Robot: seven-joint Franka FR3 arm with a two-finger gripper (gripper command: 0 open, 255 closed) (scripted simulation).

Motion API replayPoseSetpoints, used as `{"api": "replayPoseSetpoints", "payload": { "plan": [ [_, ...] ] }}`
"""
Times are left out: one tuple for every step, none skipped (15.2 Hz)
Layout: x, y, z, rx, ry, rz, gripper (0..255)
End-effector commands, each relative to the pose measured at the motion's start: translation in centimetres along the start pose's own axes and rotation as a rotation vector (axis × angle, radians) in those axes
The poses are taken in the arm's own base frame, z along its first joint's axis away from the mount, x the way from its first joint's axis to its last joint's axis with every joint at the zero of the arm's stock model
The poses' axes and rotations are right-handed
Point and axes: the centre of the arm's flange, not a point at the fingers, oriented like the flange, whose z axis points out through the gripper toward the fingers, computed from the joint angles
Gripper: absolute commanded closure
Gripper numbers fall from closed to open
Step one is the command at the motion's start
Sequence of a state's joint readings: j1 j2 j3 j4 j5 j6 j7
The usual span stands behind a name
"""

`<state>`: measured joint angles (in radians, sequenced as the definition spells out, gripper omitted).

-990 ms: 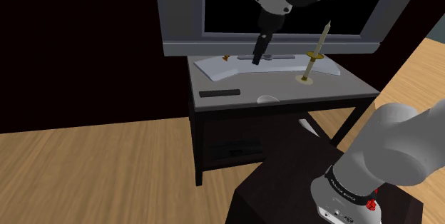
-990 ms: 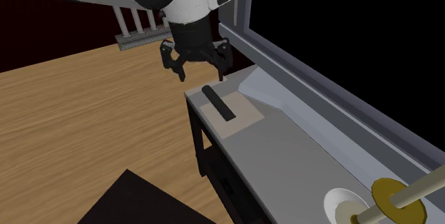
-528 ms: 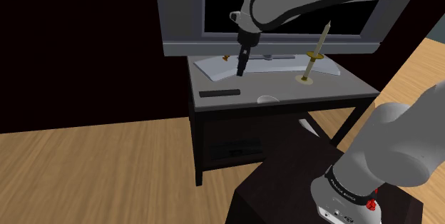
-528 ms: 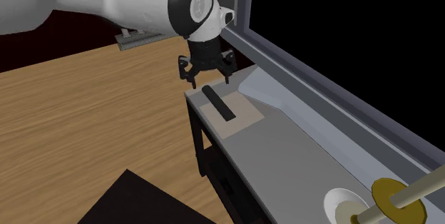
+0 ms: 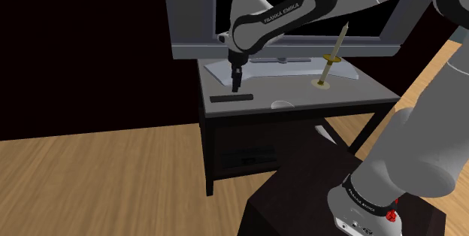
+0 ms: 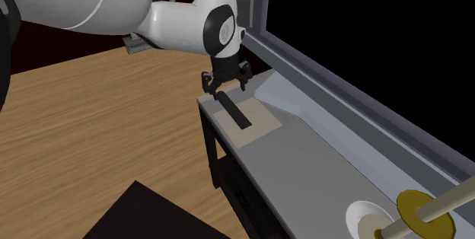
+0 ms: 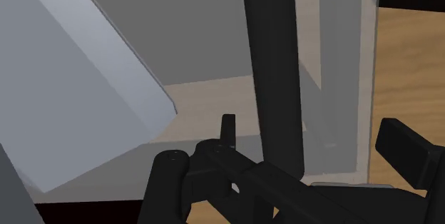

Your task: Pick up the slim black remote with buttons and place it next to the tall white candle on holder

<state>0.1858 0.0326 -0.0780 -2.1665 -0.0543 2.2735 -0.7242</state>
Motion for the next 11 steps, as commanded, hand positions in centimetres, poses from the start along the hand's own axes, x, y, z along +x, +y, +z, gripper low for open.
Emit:
{"api": "replayPoseSetpoints", "payload": {
  "plan": [
    [1.4,-0.1,2.2,0.003,-0.004,-0.062,0],
    [2.2,0.1,3.2,0.004,-0.006,-0.092,0],
    [2.3,0.1,3.3,0.004,-0.007,-0.096,0],
    [2.3,0.1,3.9,0.004,-0.007,-0.096,0],
    [2.2,0.1,4.4,0.004,-0.007,-0.096,0],
    [2.2,0.1,4.9,0.004,-0.007,-0.096,0],
    [2.2,0.1,5.4,0.004,-0.007,-0.096,0],
    [2.2,0.1,6.0,0.004,-0.007,-0.096,0],
    [2.2,0.1,6.5,0.004,-0.007,-0.096,0],
    [2.2,0.1,7.3,0.004,-0.007,-0.096,0],
    [2.2,0.1,7.3,0.004,-0.007,-0.096,0]
  ]
}}
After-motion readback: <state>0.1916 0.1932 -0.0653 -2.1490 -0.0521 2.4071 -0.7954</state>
